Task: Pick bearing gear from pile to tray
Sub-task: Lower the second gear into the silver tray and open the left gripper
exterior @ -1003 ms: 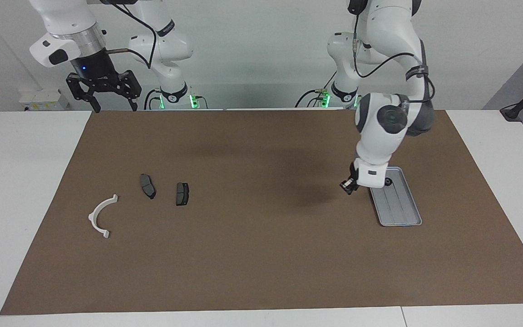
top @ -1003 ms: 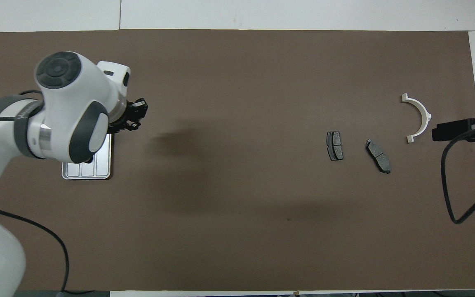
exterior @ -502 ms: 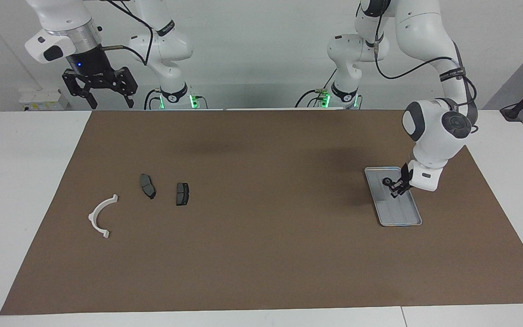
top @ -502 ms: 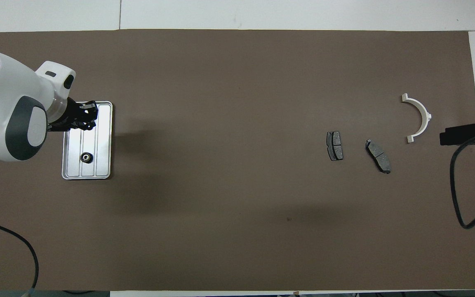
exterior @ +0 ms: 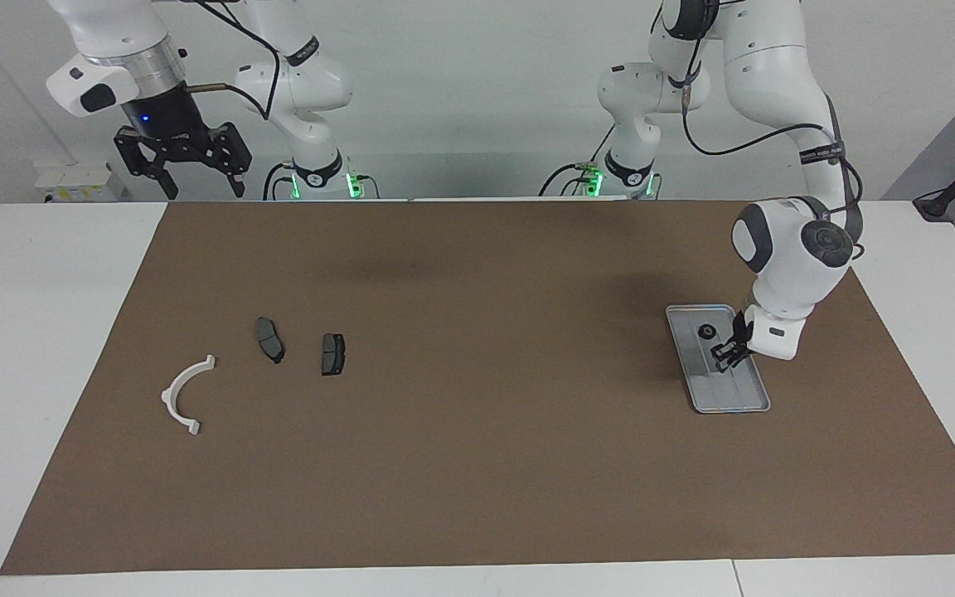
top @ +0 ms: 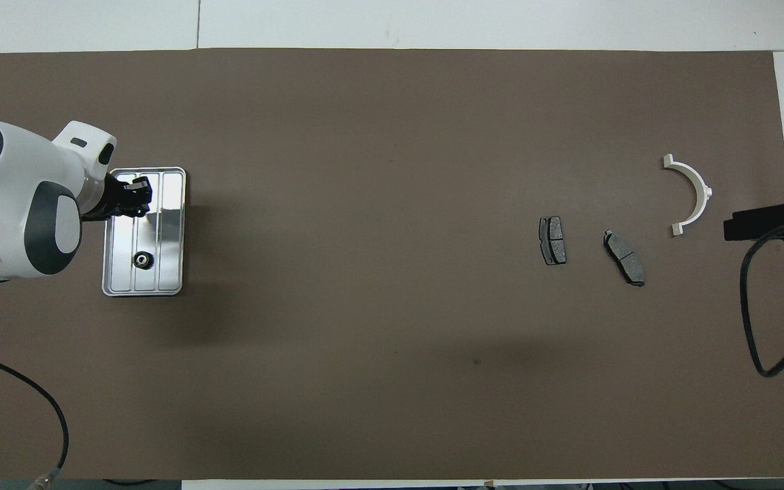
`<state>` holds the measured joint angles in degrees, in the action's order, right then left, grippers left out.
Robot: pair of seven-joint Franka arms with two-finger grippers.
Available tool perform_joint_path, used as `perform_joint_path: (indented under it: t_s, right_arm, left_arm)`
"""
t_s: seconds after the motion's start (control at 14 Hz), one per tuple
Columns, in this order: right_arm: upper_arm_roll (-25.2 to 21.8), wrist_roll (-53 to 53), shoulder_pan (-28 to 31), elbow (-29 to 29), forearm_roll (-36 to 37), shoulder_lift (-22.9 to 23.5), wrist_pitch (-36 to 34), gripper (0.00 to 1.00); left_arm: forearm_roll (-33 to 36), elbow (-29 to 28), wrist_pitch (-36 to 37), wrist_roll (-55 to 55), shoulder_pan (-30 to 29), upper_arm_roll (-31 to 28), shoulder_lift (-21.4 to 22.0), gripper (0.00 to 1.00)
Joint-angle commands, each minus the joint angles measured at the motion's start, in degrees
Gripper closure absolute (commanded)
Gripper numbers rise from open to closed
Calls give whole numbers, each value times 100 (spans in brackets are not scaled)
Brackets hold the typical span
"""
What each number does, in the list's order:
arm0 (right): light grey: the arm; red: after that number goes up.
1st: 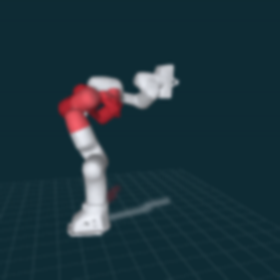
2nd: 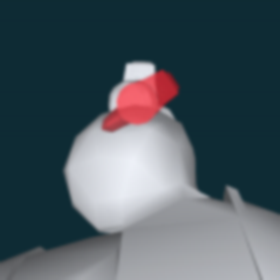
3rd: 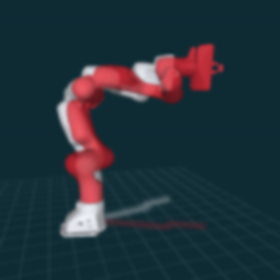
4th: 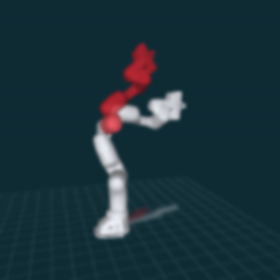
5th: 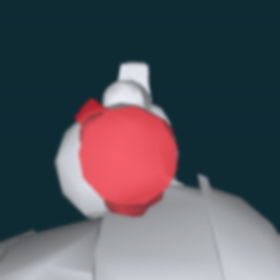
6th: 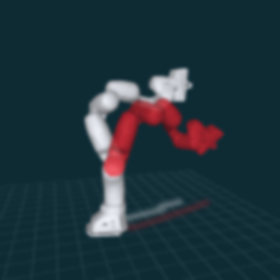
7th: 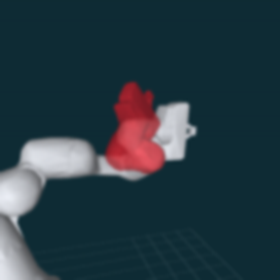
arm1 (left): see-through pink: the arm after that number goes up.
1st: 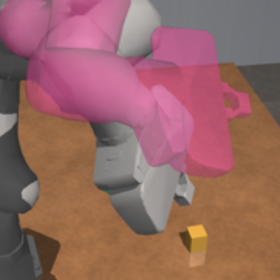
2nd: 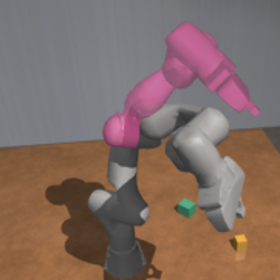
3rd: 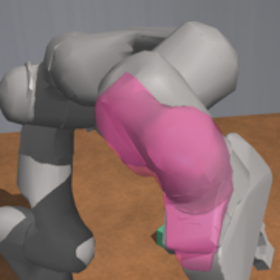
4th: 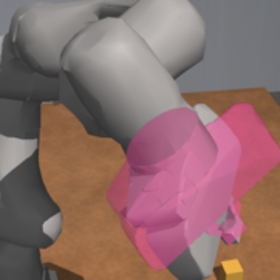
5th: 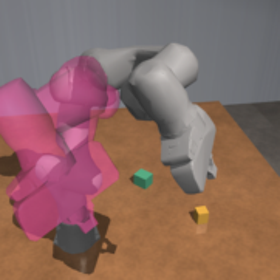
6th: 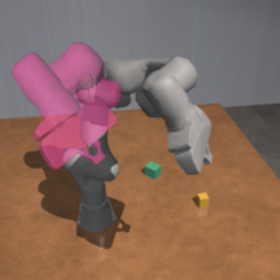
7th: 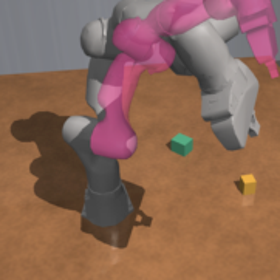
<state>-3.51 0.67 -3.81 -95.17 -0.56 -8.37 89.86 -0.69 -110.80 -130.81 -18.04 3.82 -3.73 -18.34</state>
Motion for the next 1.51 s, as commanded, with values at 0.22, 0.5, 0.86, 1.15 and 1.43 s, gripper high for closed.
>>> perform_joint_path:
  t_s: [0.22, 0.5, 0.86, 1.15, 1.43]
  right_arm:
    - [43, -146, 56, -81, 3, -33, -12, 0]
    - [43, -146, 56, -72, 11, -33, -12, 0]
    - [43, -137, 47, -72, 64, -33, 41, 0]
    - [43, -137, 47, -72, 64, -6, 67, 0]
    - [43, -137, 21, -72, 73, 11, 67, 0]
  left_arm:
    - [52, -117, -296, 55, -74, 65, -55, 100]
    - [52, -293, -507, 64, -74, 65, -73, 100]
    - [52, -372, -577, 73, -65, 65, -73, 99]
    - [52, 13, -53, 73, -74, 65, -30, 0]
    - [52, 533, 1371, 73, -83, 56, 645, 0]
